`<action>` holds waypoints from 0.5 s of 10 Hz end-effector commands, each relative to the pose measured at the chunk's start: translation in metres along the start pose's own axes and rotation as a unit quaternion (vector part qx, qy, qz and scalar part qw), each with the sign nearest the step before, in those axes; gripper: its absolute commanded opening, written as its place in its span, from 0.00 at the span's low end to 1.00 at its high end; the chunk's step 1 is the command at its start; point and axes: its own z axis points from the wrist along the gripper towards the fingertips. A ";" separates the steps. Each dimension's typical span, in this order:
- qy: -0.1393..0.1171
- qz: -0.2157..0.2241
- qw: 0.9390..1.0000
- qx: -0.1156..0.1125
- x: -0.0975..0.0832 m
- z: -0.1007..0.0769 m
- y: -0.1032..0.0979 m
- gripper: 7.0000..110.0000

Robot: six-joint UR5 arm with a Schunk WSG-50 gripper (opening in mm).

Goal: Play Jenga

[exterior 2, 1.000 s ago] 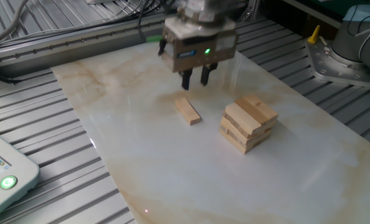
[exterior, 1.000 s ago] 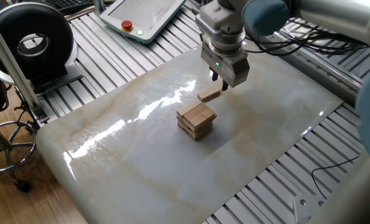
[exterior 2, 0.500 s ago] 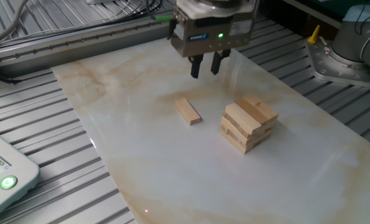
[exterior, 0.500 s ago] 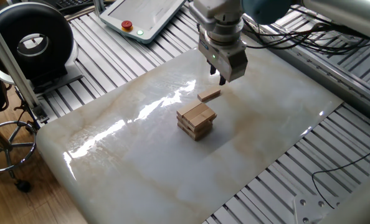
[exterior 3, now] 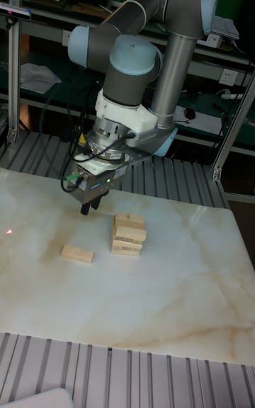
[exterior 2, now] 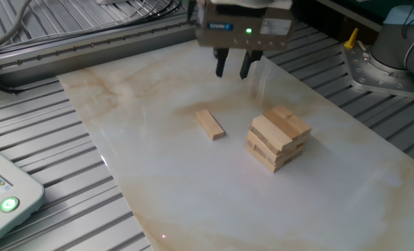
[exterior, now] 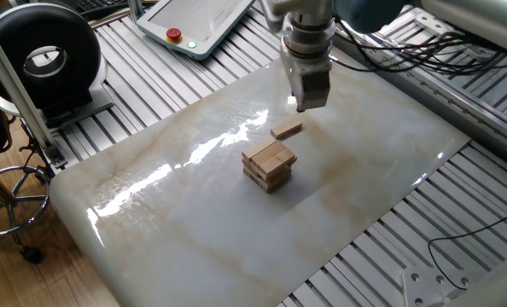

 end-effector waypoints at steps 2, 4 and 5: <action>-0.045 0.301 0.952 -0.039 -0.022 -0.017 0.022 0.15; -0.059 0.364 0.930 -0.013 -0.026 -0.017 0.005 0.15; -0.063 0.389 0.919 -0.023 -0.030 -0.016 0.008 0.15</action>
